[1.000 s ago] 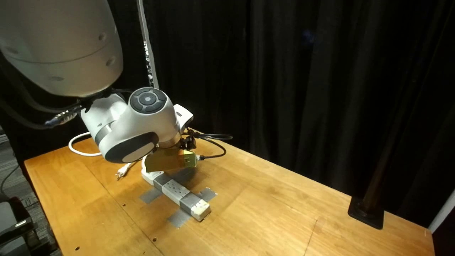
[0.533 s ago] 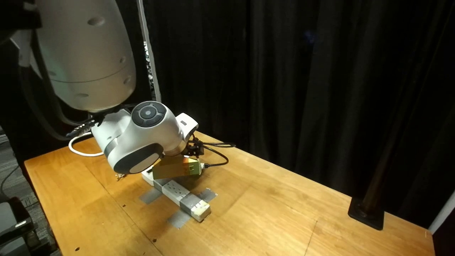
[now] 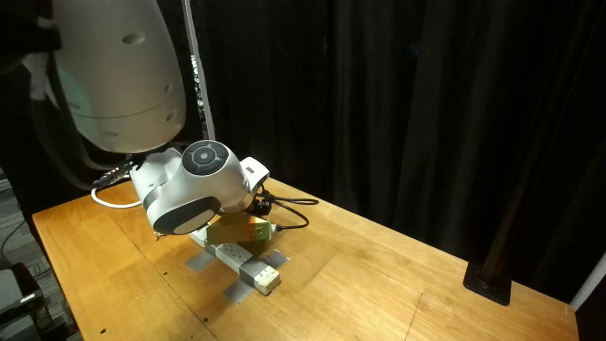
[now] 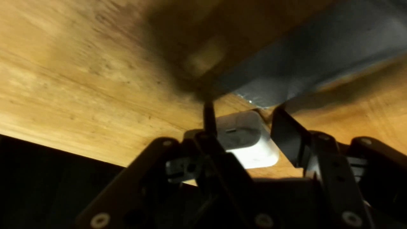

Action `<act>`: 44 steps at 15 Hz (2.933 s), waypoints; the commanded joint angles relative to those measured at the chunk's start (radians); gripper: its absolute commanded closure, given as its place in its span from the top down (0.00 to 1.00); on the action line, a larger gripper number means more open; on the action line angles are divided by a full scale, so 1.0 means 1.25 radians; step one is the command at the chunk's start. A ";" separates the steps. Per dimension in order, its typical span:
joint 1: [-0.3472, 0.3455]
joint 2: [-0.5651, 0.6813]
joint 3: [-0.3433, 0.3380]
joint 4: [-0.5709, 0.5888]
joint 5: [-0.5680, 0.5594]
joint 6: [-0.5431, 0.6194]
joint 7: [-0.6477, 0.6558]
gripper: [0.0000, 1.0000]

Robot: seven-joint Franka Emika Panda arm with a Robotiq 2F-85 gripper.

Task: Put the charger head on the slot on the extension cord

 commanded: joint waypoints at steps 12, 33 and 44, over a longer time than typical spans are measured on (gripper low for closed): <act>-0.004 -0.016 0.029 0.110 -0.226 -0.298 0.034 1.00; -0.001 -0.032 0.075 0.235 -0.741 -0.407 0.392 1.00; -0.004 -0.129 0.139 0.277 -0.992 -0.583 0.568 0.58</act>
